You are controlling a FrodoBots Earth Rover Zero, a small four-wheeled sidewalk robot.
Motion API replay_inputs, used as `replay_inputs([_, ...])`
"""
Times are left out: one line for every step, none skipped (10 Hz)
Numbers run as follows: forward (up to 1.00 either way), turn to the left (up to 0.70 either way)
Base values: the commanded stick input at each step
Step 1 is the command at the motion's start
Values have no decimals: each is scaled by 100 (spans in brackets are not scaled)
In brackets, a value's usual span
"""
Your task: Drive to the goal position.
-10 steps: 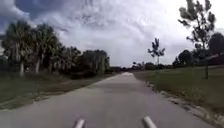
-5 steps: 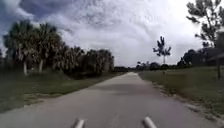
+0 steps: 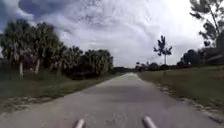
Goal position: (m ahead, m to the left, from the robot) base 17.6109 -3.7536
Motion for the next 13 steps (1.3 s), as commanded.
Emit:
replay_inputs([69,3])
replay_inputs([69,3])
replay_inputs([69,3])
replay_inputs([69,3])
replay_inputs([69,3])
replay_inputs([69,3])
replay_inputs([69,3])
replay_inputs([69,3])
replay_inputs([69,3])
replay_inputs([69,3])
replay_inputs([69,3])
replay_inputs([69,3])
replay_inputs([69,3])
